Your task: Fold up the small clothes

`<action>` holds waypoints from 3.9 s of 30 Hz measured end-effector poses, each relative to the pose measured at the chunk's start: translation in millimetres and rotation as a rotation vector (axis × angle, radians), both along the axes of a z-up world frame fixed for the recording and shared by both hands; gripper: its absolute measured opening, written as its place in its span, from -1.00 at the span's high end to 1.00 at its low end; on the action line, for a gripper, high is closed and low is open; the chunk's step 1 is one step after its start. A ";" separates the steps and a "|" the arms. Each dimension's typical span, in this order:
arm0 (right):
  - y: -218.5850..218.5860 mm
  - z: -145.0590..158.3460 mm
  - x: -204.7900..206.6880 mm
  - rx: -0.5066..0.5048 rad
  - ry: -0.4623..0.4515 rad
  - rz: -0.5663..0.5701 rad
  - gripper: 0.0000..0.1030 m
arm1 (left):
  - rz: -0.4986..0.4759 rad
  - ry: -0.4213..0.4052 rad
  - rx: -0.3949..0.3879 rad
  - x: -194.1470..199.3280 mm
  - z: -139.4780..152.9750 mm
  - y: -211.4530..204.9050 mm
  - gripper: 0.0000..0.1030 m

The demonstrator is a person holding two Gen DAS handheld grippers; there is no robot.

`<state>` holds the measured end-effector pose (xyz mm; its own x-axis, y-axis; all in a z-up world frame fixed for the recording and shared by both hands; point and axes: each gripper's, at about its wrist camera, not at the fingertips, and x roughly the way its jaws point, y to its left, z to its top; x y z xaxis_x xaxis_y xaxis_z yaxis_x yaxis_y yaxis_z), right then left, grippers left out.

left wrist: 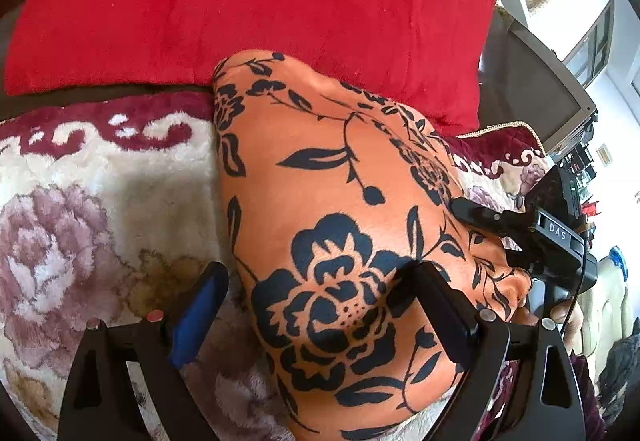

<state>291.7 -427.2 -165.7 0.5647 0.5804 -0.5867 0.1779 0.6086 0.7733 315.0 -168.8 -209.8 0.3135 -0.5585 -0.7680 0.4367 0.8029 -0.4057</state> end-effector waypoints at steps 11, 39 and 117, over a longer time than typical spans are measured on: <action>37.0 6.6 14.6 -0.059 -0.031 0.022 -0.29 | 0.009 -0.008 -0.047 1.8 1.7 -6.3 -0.81; 133.0 85.5 -46.9 -0.252 -0.278 0.054 0.14 | 0.050 -0.239 -0.071 -68.8 74.6 64.5 0.18; 272.2 262.5 -274.5 -0.997 -0.439 -0.078 -0.15 | 0.540 -0.685 0.286 -301.2 239.1 150.4 -0.77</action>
